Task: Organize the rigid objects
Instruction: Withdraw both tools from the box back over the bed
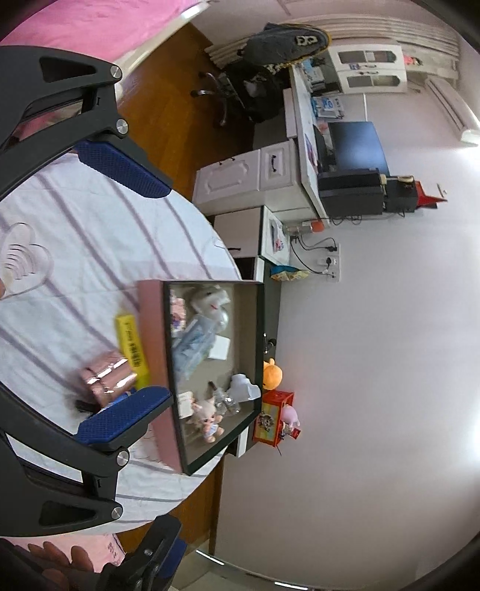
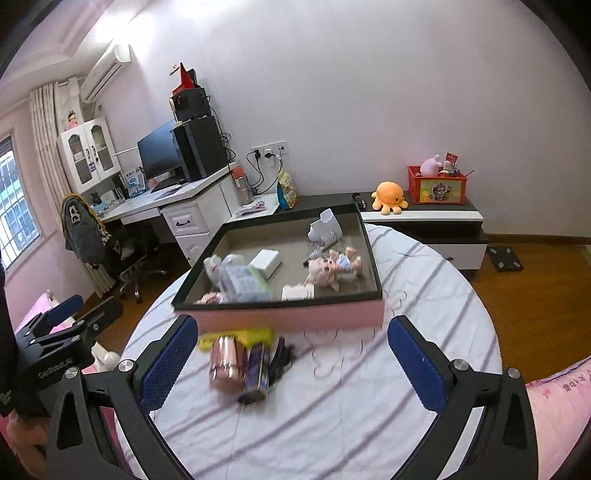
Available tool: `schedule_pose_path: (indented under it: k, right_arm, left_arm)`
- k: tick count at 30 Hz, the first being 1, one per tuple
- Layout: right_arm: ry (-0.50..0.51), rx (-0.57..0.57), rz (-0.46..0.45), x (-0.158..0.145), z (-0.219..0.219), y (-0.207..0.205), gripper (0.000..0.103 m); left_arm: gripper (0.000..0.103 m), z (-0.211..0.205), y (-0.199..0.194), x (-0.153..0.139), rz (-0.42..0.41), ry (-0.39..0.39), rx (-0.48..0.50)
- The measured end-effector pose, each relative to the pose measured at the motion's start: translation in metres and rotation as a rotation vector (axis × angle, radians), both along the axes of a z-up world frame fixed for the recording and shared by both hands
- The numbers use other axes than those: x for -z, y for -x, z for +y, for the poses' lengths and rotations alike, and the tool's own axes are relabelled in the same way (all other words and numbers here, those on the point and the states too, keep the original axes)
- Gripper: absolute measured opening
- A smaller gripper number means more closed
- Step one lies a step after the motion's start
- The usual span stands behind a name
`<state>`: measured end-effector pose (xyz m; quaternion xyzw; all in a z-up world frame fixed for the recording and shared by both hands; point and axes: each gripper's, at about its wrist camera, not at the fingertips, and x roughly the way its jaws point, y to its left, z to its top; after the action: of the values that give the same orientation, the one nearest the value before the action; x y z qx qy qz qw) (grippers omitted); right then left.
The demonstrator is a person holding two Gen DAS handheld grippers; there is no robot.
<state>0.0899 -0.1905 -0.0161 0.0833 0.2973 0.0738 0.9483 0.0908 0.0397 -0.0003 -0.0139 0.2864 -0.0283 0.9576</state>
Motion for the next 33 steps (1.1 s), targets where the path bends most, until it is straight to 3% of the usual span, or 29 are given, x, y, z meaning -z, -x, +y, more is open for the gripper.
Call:
schedule_pose_path:
  k: [11, 33]
  right_arm:
    - [0.023, 0.018, -0.064, -0.006, 0.015, 0.061, 0.103]
    - [0.028, 0.038, -0.041, -0.001, 0.010, 0.080, 0.103]
  left_arm:
    - [0.103, 0.010, 0.050, 0.010, 0.005, 0.028, -0.025]
    - [0.103, 0.001, 0.081, 0.009, 0.004, 0.031, -0.008]
